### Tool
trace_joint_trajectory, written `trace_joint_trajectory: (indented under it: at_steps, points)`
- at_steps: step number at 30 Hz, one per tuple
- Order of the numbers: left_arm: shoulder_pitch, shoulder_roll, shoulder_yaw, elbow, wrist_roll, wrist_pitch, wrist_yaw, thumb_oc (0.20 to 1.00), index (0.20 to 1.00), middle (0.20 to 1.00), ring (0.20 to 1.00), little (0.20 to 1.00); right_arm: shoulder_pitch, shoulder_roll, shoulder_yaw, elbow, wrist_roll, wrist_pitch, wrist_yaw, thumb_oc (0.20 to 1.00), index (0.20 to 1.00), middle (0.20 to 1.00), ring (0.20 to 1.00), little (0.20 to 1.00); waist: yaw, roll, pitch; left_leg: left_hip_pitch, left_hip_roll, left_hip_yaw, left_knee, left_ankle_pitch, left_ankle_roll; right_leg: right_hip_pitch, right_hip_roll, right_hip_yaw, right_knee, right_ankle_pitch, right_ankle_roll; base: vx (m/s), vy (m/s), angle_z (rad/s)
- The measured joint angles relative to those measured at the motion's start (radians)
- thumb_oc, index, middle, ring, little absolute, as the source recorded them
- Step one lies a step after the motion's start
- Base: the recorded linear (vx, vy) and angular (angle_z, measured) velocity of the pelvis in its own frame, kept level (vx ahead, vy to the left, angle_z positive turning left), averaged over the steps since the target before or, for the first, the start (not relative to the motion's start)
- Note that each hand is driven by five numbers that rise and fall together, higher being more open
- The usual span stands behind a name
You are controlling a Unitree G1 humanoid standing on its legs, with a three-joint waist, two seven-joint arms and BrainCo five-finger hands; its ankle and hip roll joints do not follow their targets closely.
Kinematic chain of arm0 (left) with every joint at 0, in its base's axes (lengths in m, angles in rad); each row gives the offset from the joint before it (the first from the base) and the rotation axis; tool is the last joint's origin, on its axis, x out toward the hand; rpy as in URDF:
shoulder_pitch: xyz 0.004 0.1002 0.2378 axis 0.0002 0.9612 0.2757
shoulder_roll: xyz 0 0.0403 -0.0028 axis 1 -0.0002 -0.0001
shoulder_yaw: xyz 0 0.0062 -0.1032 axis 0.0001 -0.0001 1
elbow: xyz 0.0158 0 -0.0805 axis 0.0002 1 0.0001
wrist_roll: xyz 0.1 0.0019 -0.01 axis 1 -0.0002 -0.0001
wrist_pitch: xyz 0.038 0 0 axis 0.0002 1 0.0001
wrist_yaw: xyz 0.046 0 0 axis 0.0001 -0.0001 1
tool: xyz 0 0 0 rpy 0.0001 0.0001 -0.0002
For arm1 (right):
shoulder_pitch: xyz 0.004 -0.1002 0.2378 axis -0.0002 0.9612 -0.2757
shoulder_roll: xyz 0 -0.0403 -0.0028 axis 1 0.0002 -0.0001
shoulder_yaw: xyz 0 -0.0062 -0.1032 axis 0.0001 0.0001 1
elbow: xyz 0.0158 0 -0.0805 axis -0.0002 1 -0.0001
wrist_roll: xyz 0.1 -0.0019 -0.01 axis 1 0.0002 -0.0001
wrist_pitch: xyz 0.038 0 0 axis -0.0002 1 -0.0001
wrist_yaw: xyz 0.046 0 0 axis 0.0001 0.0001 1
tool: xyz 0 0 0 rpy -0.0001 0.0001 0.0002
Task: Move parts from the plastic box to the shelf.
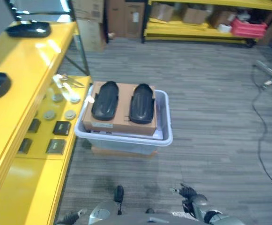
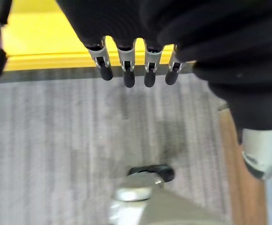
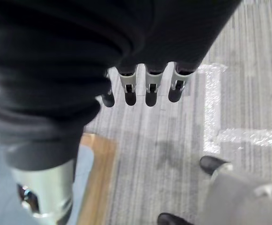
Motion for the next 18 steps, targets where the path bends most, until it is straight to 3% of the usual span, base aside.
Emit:
trace_joint_trajectory:
  at_steps: [1, 2, 5, 6, 7, 9, 15, 18]
  points:
    - [-0.029, 0.017, 0.000, -0.018, -0.002, -0.007, 0.014, 1.000, 1.000, 1.000, 1.000, 1.000, 0.010, 0.012, 0.004, -0.073, 0.007, -0.010, -0.003, 1.000, 1.000, 1.000, 1.000, 1.000, -0.028, -0.001, 0.008, 0.020, -0.008, -0.007, -0.003, -0.011, 0.008, -0.042, -0.023, 0.056, 0.047, 0.002, 0.024, 0.12, 0.018, 0.09]
    - [-0.059, 0.026, -0.002, -0.033, -0.006, -0.016, 0.019, 1.000, 1.000, 1.000, 1.000, 1.000, 0.004, 0.017, 0.004, -0.100, 0.007, -0.010, -0.007, 1.000, 1.000, 1.000, 1.000, 1.000, -0.033, 0.002, 0.011, 0.028, -0.013, -0.011, -0.006, -0.015, 0.003, -0.061, -0.021, 0.073, 0.005, 0.002, 0.028, 0.16, -0.008, 0.21]
    - [-0.109, 0.043, -0.006, -0.071, -0.008, -0.034, 0.044, 1.000, 1.000, 1.000, 1.000, 1.000, 0.009, 0.010, 0.016, -0.253, 0.004, -0.014, -0.030, 1.000, 1.000, 1.000, 1.000, 1.000, -0.040, 0.002, 0.011, 0.026, -0.026, -0.023, -0.007, -0.026, -0.012, -0.064, -0.008, 0.113, -0.232, 0.009, 0.024, 0.10, -0.068, 0.20]
    - [-0.119, 0.048, 0.000, -0.087, -0.010, -0.051, 0.066, 1.000, 1.000, 1.000, 1.000, 1.000, -0.010, 0.001, 0.021, -0.329, -0.007, -0.042, -0.056, 1.000, 1.000, 1.000, 1.000, 1.000, -0.049, -0.006, 0.013, 0.029, -0.050, -0.026, -0.007, -0.032, -0.014, -0.062, -0.010, 0.119, -0.364, 0.066, 0.029, 0.13, -0.101, 0.37]
    - [-0.121, 0.046, 0.002, -0.091, -0.015, -0.052, 0.077, 1.000, 1.000, 1.000, 1.000, 1.000, 0.001, -0.009, 0.021, -0.372, -0.027, -0.049, -0.073, 1.000, 1.000, 1.000, 1.000, 1.000, -0.052, -0.009, 0.013, 0.030, -0.059, -0.036, -0.007, -0.039, -0.012, -0.047, -0.004, 0.122, -0.411, 0.092, 0.024, 0.14, -0.105, 0.36]
    - [-0.099, 0.046, 0.001, -0.099, -0.018, -0.056, 0.090, 1.000, 1.000, 1.000, 1.000, 1.000, -0.006, -0.011, 0.014, -0.397, -0.038, -0.073, -0.096, 1.000, 1.000, 1.000, 1.000, 1.000, -0.042, -0.011, 0.017, 0.044, -0.067, -0.033, -0.007, -0.048, -0.006, -0.031, 0.007, 0.115, -0.445, 0.143, 0.002, 0.09, -0.082, 0.12]
    - [0.041, -0.011, 0.002, -0.087, -0.027, -0.049, 0.108, 1.000, 1.000, 1.000, 1.000, 1.000, 0.115, -0.041, -0.011, -0.716, -0.115, -0.063, -0.113, 1.000, 1.000, 1.000, 1.000, 1.000, -0.039, -0.028, 0.011, 0.049, -0.060, -0.050, -0.006, -0.070, -0.017, 0.111, -0.005, 0.069, -0.576, 0.253, 0.010, 0.08, -0.090, 0.00]
    - [0.080, -0.087, -0.002, -0.059, -0.003, -0.043, 0.107, 1.000, 1.000, 1.000, 1.000, 1.000, 0.099, -0.096, -0.013, -0.840, -0.133, -0.078, -0.148, 1.000, 1.000, 1.000, 1.000, 1.000, -0.053, -0.021, 0.012, 0.047, -0.019, -0.060, -0.007, -0.074, -0.050, 0.112, 0.035, 0.068, -0.569, 0.240, -0.001, 0.07, -0.039, 0.01]
